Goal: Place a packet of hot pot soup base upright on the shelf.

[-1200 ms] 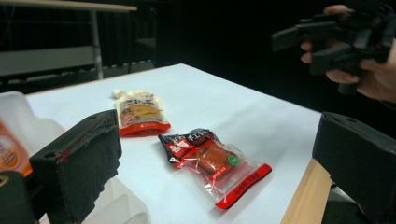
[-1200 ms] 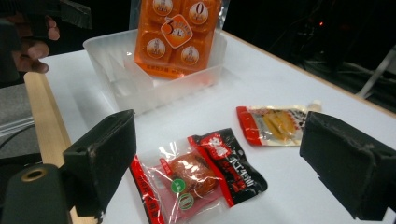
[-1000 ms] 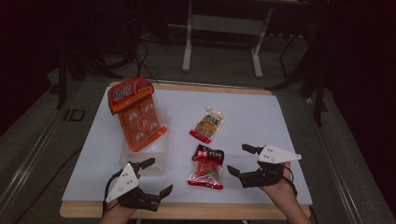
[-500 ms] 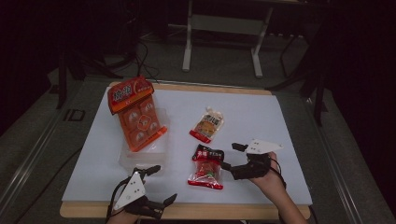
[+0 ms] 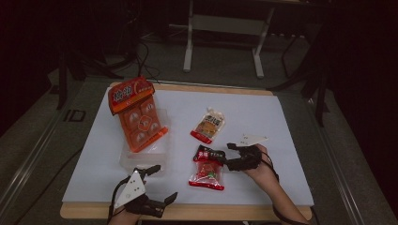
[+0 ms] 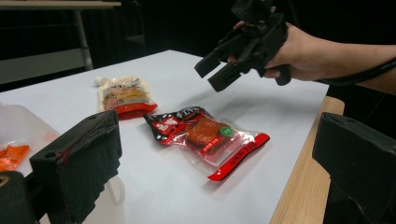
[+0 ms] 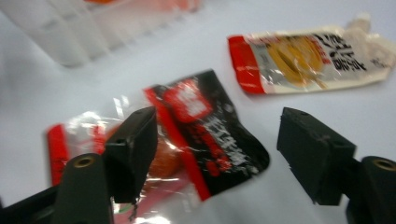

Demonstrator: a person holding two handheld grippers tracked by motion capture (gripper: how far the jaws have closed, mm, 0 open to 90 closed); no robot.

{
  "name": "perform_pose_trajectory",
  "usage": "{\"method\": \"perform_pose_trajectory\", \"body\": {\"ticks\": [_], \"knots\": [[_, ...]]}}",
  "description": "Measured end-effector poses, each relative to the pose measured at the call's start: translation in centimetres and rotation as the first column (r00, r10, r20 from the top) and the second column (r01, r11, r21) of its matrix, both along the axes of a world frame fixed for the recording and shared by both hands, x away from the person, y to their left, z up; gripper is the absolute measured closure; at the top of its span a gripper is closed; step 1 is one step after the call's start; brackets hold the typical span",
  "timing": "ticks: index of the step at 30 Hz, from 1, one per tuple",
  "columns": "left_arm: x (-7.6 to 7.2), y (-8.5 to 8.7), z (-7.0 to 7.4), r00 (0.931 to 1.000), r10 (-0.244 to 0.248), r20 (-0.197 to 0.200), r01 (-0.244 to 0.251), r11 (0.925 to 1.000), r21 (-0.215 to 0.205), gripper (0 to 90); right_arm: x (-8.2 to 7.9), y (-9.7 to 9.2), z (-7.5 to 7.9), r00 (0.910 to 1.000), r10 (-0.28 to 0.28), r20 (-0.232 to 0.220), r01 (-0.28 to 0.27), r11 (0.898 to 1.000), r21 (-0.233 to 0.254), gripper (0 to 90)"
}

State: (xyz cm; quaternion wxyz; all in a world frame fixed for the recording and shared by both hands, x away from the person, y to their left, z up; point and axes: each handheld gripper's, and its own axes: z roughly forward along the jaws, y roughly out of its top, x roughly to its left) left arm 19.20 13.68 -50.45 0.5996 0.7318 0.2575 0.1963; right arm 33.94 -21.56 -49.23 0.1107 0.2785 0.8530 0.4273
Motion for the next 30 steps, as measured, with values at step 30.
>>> {"method": "perform_pose_trajectory", "body": {"ticks": [30], "knots": [[0.3,-0.3,-0.5,0.9989,-0.029,-0.037,0.03,0.9991,0.03,1.9,3.6,1.9,-3.4,0.9951,0.038,-0.091,-0.049,0.992,-0.118,26.6]]}}
